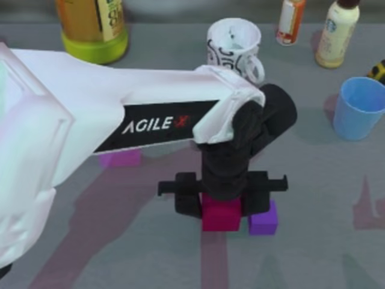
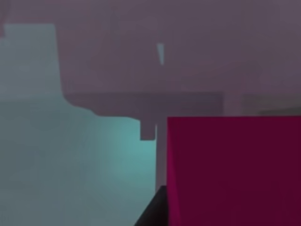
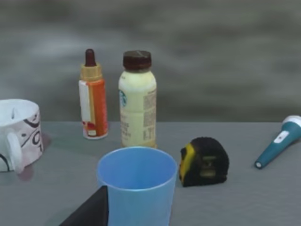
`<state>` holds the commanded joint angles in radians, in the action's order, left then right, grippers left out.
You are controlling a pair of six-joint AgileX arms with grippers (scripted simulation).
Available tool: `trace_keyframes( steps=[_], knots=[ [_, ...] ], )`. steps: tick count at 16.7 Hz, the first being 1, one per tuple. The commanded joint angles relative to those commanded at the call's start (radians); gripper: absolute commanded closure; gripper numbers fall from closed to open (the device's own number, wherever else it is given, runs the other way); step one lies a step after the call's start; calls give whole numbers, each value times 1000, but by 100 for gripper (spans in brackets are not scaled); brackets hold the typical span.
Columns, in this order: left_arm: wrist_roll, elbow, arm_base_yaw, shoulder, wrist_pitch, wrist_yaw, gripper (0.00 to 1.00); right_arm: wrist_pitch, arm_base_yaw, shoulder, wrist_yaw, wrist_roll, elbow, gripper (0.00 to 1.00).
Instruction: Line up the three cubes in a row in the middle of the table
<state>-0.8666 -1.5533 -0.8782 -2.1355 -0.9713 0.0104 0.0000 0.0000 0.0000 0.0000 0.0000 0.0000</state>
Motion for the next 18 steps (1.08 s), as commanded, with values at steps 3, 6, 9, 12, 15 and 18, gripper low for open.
trace_keyframes(
  steps=[3, 6, 9, 12, 15, 18],
  knots=[
    [0, 22, 0, -10, 26, 1, 100, 0, 0, 0, 0, 0, 0, 0],
    [0, 22, 0, -10, 26, 1, 92, 0, 0, 0, 0, 0, 0, 0],
    [0, 22, 0, -10, 26, 1, 70, 0, 0, 0, 0, 0, 0, 0],
    [0, 22, 0, -10, 26, 1, 47, 0, 0, 0, 0, 0, 0, 0],
    [0, 22, 0, -10, 26, 1, 25, 0, 0, 0, 0, 0, 0, 0],
    [0, 22, 0, -10, 26, 1, 2, 0, 0, 0, 0, 0, 0, 0]
  ],
)
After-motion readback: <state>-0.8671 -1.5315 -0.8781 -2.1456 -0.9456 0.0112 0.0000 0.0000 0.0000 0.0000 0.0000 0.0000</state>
